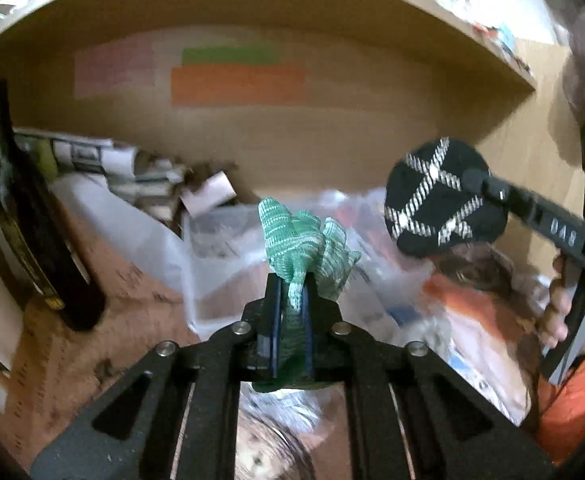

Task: Organize soft objects
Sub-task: 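Lift the glove with the left tool over the box while the right tool carries the cap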

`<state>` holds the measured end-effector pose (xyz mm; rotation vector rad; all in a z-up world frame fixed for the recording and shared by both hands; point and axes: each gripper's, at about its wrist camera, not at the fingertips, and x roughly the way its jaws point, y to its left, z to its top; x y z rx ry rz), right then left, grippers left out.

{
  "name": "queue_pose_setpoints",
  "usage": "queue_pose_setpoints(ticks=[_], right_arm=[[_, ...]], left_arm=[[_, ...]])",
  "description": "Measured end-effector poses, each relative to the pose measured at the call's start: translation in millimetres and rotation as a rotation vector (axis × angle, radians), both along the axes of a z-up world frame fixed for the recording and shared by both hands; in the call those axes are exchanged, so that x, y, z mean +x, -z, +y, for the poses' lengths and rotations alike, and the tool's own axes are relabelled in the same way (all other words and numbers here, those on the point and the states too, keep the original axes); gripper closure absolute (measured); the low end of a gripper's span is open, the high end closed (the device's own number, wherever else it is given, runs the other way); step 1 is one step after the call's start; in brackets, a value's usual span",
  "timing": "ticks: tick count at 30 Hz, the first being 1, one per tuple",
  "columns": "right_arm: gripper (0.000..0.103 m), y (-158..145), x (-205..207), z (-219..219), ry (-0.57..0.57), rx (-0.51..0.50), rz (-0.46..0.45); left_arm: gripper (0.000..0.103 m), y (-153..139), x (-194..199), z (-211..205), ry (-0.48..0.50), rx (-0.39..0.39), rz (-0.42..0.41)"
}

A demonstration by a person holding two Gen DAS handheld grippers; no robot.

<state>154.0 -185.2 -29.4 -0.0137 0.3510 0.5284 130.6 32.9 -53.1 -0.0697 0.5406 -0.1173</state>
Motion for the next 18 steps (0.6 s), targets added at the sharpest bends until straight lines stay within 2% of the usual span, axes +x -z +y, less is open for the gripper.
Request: queue_pose_setpoints(ticks=[5,8,18], right_arm=[[0.088,1,17,15,-0.007,-0.02,0.002],[0.088,5,31,24,-0.008,-0.034,0.019],[0.088,42,73,54,-0.059,-0.106,0.161]], left_arm=[[0.094,-10,19,19,-0.053,0.001,-0.022],[0.094,-9,35,27,-0.073,0.009,-0.007],[0.094,27,89,34,-0.092,0.019,0.134]])
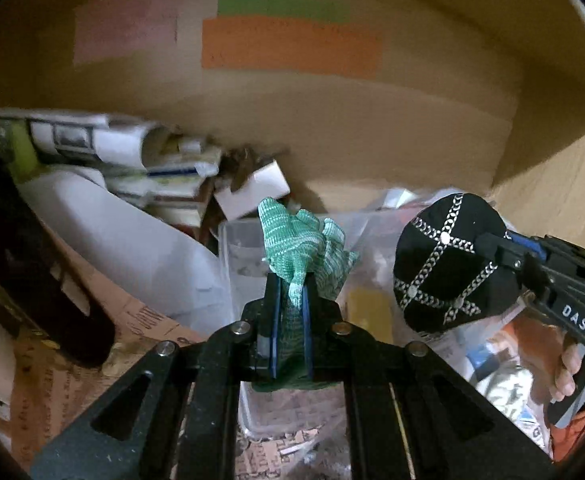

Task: Organize soft objects
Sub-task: 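Lift the glove with the left tool over the box while the right tool carries the cap, then release the glove from the left tool while the right tool releases the cap into the box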

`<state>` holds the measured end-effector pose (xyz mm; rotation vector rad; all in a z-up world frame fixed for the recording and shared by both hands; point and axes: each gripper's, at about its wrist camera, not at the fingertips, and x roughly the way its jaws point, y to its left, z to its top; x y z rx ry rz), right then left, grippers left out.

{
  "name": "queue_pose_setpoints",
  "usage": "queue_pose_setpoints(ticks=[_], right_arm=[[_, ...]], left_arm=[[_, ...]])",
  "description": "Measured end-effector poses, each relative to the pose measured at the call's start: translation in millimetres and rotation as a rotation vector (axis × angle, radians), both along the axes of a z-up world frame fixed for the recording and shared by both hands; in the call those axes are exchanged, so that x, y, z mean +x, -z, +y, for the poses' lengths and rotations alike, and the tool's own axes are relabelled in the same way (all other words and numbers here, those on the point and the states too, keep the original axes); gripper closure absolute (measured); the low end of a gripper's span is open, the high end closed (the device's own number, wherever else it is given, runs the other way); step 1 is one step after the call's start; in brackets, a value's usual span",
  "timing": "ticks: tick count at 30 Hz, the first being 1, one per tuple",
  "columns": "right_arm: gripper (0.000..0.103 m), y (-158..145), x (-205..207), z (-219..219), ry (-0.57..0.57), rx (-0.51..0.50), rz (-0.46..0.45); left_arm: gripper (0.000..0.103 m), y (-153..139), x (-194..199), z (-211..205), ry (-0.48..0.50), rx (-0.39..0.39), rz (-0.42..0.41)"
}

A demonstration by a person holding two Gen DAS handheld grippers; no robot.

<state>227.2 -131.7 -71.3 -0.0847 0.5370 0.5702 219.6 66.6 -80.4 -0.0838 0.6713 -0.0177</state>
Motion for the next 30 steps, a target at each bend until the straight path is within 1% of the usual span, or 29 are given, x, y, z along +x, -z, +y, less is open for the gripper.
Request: queue_pose_setpoints(ticks=[6,10,12,15,17,18,20,21,22,23,25,27,29,30], right_arm=[[0.088,18,12,8,-0.018,-0.053,0.066],[0.088,26,18,10,-0.015,-0.091,0.102],[0.085,30,21,12,-0.005,-0.112,0.11],[0.084,34,23,12,0.002,-0.129,0.126],[0.082,34,23,12,0.006,-0.136,0.126],[0.079,33,23,13,0.007,-0.138,0.124],[0.072,30,20,12,0.01,-0.143,0.104],[0.066,27,17,12,0.011,-0.142,0.092],[0.06,24,15,11,0.012,-0.139,0.076],[0.058,21,12,10,0.012,-0.136,0.061],[0.051,14,7,10,0.014,-0.132,0.032],[0.047,5,-1,7,0.022,-0.133,-0.006],[0.038,-3,-6,5,0.024,-0.125,-0.031],[0.031,-7,-11,2,0.025,-0.113,-0.045]], left_arm=[[0.094,20,20,-10,0.012,0.033,0.057],[0.094,30,30,-15,0.02,0.059,0.074],[0.094,33,32,-17,0.021,0.07,0.079],[0.091,34,32,-18,0.025,0.069,0.091],[0.081,32,30,-15,0.027,0.058,0.099],[0.078,32,30,-14,0.031,0.042,0.102],[0.068,31,28,-13,0.031,0.025,0.103],[0.066,29,25,-12,0.029,0.023,0.097],[0.062,28,24,-12,0.027,0.024,0.091],[0.058,25,20,-12,0.024,0.028,0.08],[0.054,18,11,-13,0.023,0.03,0.059],[0.05,11,4,-14,0.027,0.028,0.041],[0.043,3,-6,-15,0.027,0.034,0.013],[0.04,-3,-13,-16,0.025,0.04,-0.009]])
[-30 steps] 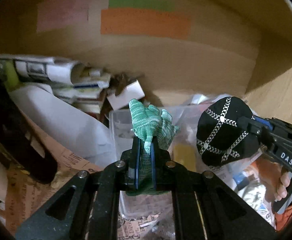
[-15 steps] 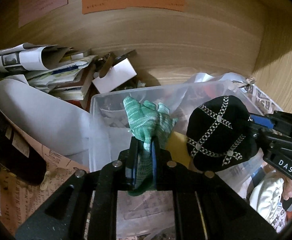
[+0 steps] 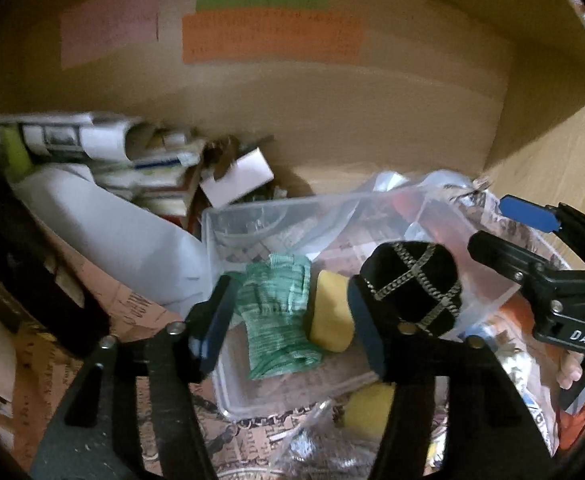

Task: Organize soft objects
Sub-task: 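Release the glove from the left tool while the right tool releases the cap into the box, then grasp the silver foil bag with the left tool while the right tool grasps the white drawstring bag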

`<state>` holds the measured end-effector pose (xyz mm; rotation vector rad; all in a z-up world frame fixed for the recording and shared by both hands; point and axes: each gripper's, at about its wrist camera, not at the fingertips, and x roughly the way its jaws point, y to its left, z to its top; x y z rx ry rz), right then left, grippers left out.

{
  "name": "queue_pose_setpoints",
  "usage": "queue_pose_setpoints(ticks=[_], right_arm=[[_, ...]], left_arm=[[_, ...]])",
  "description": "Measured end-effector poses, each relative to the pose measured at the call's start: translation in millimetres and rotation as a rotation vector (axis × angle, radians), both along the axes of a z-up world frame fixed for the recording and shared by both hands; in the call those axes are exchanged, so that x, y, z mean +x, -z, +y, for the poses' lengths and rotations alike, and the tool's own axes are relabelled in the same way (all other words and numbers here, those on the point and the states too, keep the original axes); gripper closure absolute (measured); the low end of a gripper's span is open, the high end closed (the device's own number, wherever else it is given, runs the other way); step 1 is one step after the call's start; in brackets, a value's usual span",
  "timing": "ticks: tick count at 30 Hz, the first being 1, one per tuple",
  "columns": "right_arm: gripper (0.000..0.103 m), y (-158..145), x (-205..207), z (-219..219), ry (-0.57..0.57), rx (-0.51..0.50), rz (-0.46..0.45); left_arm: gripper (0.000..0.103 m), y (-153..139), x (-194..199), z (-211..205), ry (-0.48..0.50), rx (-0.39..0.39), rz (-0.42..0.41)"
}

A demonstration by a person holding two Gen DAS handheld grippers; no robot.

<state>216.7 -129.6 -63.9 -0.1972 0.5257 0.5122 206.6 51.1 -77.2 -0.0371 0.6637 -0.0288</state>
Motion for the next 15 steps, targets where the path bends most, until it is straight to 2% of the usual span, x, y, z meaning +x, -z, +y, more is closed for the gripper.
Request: queue_pose_setpoints(ticks=[1,3,5,7,10,15], right_arm=[[0.026,-3,-3,-1,0.001,0.008,-0.008],[0.022,-10,-11,-7,-0.001,0.031,-0.027],[0.019,-16,-20,-13,-0.004,0.049,-0.039],[0.012,-19,-27,-18,-0.007,0.064,-0.046],[0.0,-21,-41,-26,-0.003,0.083,-0.072],[0.0,-15,-57,-36,0.003,0.08,-0.059]], left_arm=[[0.034,-4,-6,0,0.0,0.003,-0.018],[0.025,-12,-17,0,-0.002,0.004,-0.047],[0.009,-18,-27,0,-0.005,0.003,-0.071],[0.003,-21,-39,0,-0.009,0.002,-0.089],[0.002,-23,-51,0,-0.005,0.012,-0.095],[0.002,-10,-66,-5,0.01,0.043,-0.066]])
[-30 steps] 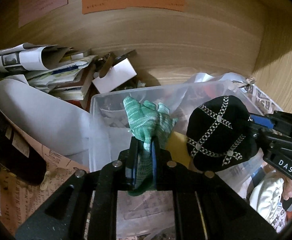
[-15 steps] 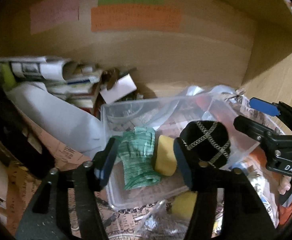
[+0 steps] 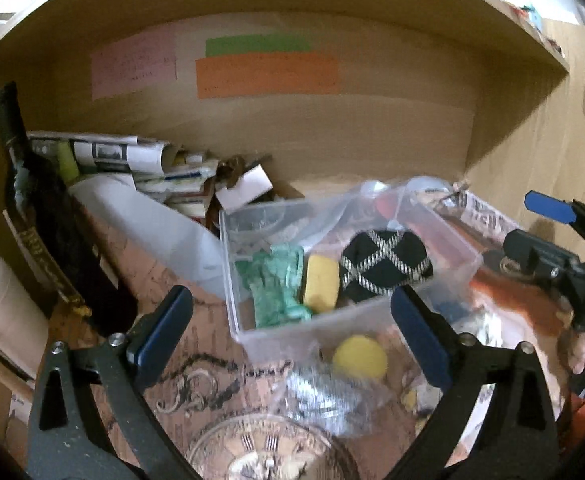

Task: Organize soft objects
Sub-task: 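Grasp the silver foil bag with the left tool while the right tool grasps the white drawstring bag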

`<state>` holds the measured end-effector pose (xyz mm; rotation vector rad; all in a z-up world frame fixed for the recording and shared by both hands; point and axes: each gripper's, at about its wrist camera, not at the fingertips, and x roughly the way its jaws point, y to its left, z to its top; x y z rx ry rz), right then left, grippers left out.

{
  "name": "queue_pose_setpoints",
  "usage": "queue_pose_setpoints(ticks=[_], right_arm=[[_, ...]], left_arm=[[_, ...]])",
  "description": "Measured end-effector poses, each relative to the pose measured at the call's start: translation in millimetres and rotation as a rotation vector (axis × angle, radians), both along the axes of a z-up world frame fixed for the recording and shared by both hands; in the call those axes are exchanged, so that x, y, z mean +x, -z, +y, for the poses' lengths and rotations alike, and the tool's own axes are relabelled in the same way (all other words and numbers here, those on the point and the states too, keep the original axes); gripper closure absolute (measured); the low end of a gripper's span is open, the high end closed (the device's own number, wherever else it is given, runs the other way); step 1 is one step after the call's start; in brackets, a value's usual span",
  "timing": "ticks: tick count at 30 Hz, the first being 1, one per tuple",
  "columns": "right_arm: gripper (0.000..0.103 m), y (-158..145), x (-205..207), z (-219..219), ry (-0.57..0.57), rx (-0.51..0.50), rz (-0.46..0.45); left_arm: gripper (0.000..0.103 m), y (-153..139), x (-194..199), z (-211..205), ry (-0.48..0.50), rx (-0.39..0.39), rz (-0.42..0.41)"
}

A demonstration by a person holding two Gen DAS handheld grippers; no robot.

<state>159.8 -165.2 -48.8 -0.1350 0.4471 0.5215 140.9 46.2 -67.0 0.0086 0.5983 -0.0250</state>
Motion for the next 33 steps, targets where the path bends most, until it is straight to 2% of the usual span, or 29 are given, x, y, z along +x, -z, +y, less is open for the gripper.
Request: queue_pose_setpoints(ticks=[7,15,19,21,23,25,28,33], right_arm=[[0.0,25,-13,-8,0.02,-0.005,0.078],[0.0,70,-21,-1,-0.017,-0.06,0.232],[0.0,85,-18,1,-0.023,-0.075,0.303],[0.001,92,-17,3,-0.028,-0.076,0.336],[0.01,96,-16,3,-0.026,-0.078,0.353],[0.024,98,-15,2,-0.024,-0.072,0.368],[0.039,98,-13,-3,-0.033,-0.034,0.387],[0.06,94,-17,-7,-0.025,0.004,0.372]], left_arm=[[0.002,33,-14,-5,0.007,-0.023,0.091],[0.002,76,-15,-12,0.016,-0.088,0.211],[0.003,90,-10,-9,-0.002,-0.112,0.248],[0.007,93,-10,-6,-0.004,-0.138,0.248],[0.02,94,-10,-4,0.005,-0.152,0.253],[0.028,97,-10,-2,0.014,-0.169,0.265],[0.045,97,-9,1,0.029,-0.192,0.269],[0.06,95,-13,1,0.027,-0.189,0.255]])
